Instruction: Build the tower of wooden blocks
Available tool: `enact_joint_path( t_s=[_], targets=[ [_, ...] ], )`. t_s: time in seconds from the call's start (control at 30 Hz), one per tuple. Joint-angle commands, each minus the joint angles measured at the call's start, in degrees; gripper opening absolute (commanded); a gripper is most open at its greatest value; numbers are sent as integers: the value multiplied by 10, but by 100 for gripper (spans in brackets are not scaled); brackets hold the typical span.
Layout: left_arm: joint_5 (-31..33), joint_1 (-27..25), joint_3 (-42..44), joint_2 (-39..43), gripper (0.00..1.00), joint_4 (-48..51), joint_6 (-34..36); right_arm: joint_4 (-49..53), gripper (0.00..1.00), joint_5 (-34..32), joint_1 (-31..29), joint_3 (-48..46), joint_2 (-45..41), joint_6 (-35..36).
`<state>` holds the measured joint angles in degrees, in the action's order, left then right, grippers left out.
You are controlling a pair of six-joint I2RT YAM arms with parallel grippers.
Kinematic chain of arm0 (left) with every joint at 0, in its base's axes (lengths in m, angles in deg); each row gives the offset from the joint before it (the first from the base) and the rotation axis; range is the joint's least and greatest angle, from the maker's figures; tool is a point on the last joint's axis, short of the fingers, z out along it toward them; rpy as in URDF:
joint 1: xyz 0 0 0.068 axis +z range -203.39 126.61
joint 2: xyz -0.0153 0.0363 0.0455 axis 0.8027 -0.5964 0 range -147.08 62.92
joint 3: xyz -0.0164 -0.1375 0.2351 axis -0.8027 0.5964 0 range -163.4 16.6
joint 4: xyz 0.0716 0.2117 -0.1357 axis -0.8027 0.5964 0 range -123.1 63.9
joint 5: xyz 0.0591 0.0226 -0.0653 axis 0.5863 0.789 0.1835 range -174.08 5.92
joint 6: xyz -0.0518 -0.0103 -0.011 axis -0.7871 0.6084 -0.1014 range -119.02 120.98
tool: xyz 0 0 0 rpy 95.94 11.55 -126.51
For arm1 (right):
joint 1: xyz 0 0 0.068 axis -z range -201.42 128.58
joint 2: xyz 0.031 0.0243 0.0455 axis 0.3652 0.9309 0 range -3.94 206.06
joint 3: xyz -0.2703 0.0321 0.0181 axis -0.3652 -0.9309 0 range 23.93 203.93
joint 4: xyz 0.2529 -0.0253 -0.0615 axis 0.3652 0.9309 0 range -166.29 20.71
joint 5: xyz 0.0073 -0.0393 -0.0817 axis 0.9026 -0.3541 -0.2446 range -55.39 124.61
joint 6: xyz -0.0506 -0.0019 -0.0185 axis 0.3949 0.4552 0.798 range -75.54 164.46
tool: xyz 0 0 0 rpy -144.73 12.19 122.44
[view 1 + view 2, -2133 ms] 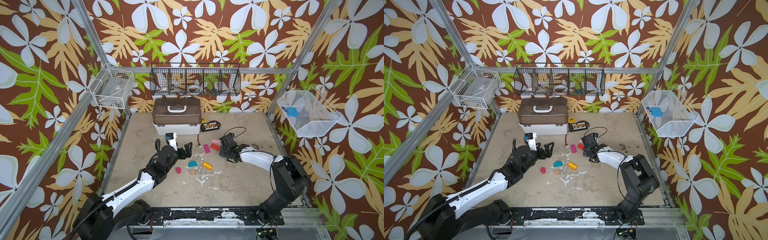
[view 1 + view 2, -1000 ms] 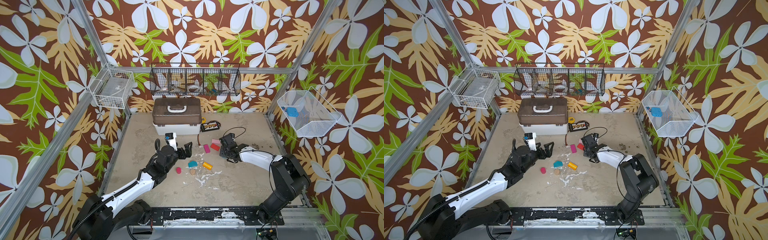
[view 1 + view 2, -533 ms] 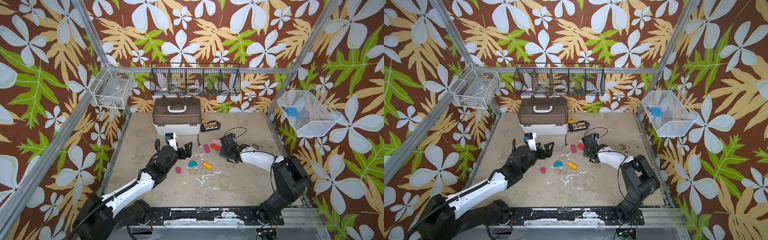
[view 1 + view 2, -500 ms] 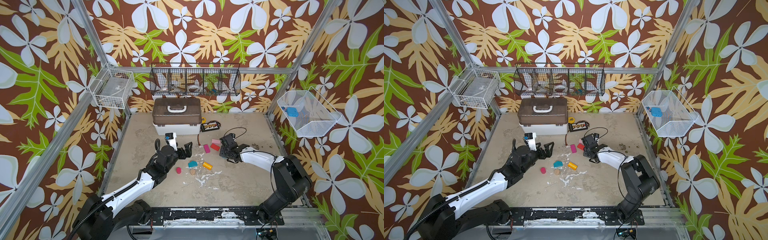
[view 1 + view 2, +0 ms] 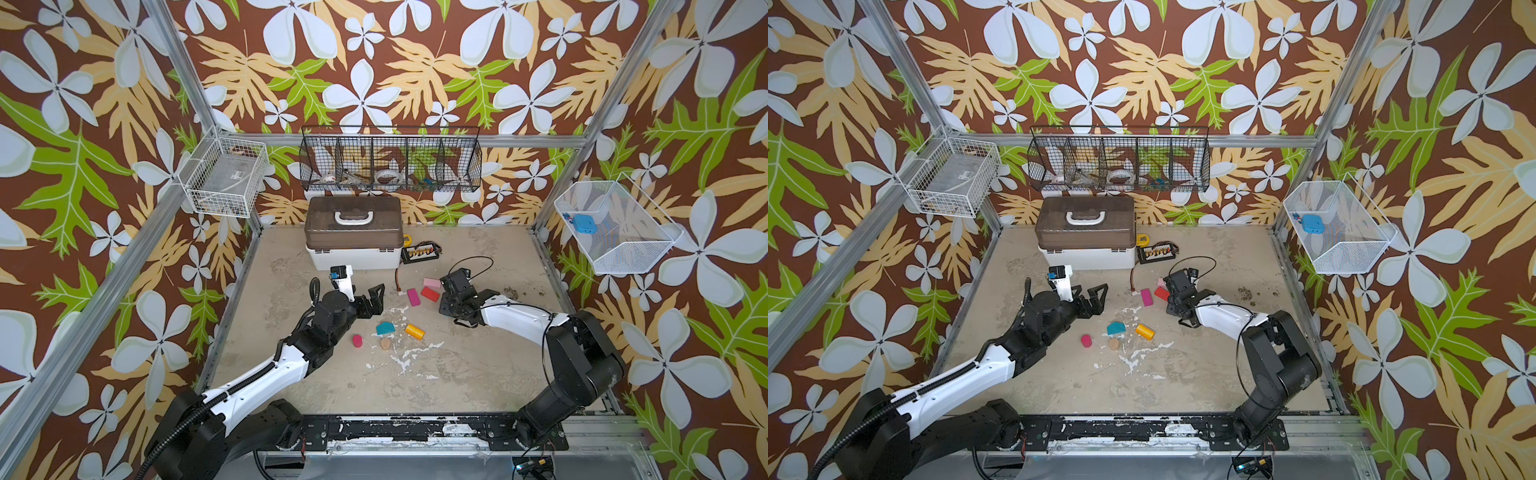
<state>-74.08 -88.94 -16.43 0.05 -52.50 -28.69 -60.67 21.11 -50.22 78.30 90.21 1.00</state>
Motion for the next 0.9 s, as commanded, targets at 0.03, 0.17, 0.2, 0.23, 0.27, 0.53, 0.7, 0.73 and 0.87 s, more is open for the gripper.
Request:
enact_joint_path(
  t_s=[0.03, 0.17, 0.2, 0.23, 0.27, 0.53, 0.7, 0.73, 0.87],
  targets=[
    [-1, 1, -5, 2, 100, -12, 1, -2, 40, -1, 0, 0, -4, -7],
    [-2, 1, -5, 2, 100, -12, 1, -1, 39, -2, -1, -1, -5, -9],
    [-2, 1, -5, 2, 100, -12, 1, -1, 39, -2, -1, -1, -5, -11],
    [-2, 1, -5, 2, 100, -12, 1, -2, 39, -2, -1, -2, -6, -11],
    [-2, 2, -4, 2, 100, -12, 1, -2, 39, 0, 0, -2, -6, -12],
    [-3, 1, -4, 1, 100, -12, 1, -5, 39, 6, 0, -4, -9, -13],
    [-3, 1, -4, 1, 100, -12, 1, -6, 39, 10, -1, -5, -10, -15],
    [-3, 1, -4, 1, 100, -12, 1, -6, 39, 10, -1, -5, -11, -15],
    [-4, 1, -4, 1, 100, -12, 1, -5, 39, 10, -1, -6, -13, -16]
  ],
)
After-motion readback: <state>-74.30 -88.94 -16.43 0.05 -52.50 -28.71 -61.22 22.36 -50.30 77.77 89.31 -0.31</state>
